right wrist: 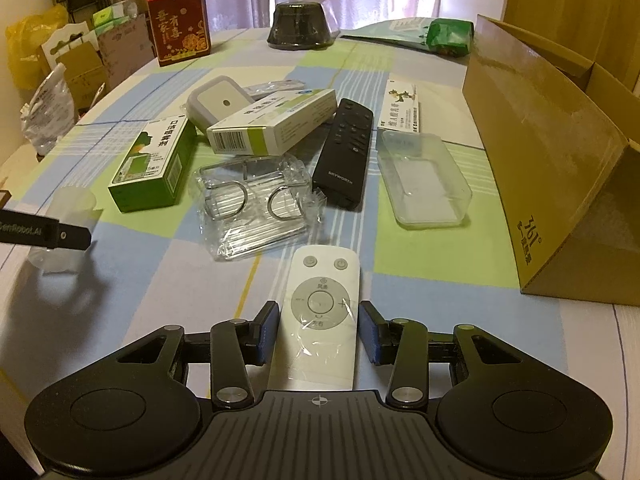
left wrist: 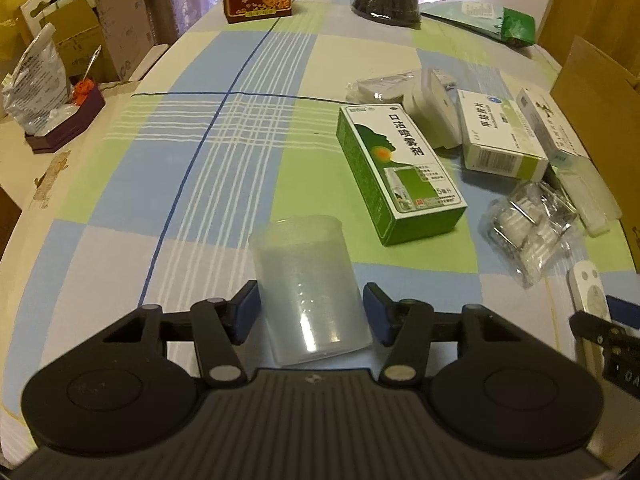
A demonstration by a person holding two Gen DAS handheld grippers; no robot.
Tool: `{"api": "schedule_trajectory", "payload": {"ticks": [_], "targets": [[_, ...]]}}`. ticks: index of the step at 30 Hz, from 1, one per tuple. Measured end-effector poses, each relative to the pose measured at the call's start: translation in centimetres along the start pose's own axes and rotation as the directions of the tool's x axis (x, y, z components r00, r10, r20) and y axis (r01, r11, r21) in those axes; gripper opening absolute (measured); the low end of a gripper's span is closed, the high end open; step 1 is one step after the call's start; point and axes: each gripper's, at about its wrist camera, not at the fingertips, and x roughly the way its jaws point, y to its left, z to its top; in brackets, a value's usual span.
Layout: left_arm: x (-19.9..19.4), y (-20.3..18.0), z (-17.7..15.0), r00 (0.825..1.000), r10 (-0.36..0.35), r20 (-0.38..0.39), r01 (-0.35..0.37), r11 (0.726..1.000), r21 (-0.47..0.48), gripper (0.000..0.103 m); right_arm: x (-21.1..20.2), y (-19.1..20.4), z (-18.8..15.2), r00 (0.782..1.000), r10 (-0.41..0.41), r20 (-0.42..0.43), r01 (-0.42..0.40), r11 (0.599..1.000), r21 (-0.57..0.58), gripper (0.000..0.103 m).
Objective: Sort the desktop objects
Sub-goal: 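Grasp the clear plastic cup with the left tool while the right tool grasps the white remote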
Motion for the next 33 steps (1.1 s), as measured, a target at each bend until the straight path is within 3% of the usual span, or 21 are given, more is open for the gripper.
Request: {"api": "schedule_trajectory", "payload": {"ticks": [3, 4, 5, 12, 13, 16, 33], "targets": [[-0.3, 0.0, -0.3, 1.000, -0.016, 0.011, 0.015, 1.000, 0.024, 0.051, -0.1, 0.1, -0.1, 1.000, -0.012, -0.001, 0.012, 1.000, 0.004, 0.042], [-0.3, -0.1, -0.3, 1.000, -0.015, 0.011, 0.015, 0.999, 0.029, 0.051, -0.2, 0.2, -0.2, 1.000, -0.017, -0.001, 0.017, 1.000, 0.002, 0.050], [-0.3, -0.1, -0.3, 1.000, -0.014, 0.012, 0.013, 0.999, 0.031, 0.051, -0.2, 0.3, -0.3, 1.000, -0.024, 0.000, 0.024, 1.000, 0.001, 0.065], [-0.6, -0.4, -0.3, 1.000, -0.013, 0.019, 0.012, 0.999, 0.052, 0.052, -0.2, 0.1, -0.8, 1.000, -0.027, 0.002, 0.027, 0.999, 0.020, 0.067], [-0.7, -0.4, -0.4, 1.000, -0.013, 0.019, 0.012, 0.998, 0.056, 0.051, -0.2, 0.1, -0.8, 1.000, -0.027, 0.002, 0.027, 0.999, 0.021, 0.067], [-1.0, -0.5, -0.4, 1.000, -0.016, 0.021, 0.014, 0.998, 0.069, 0.050, -0.5, 0.2, -0.8, 1.000, -0.030, 0.010, 0.030, 0.999, 0.021, 0.040], [-5.0, -3.6, 0.4, 0.996, -0.065, 0.064, 0.056, 0.990, 0.132, 0.049, -4.3, -1.1, 0.5, 0.998, -0.016, 0.067, 0.014, 0.999, 0.030, 0.040]]}}
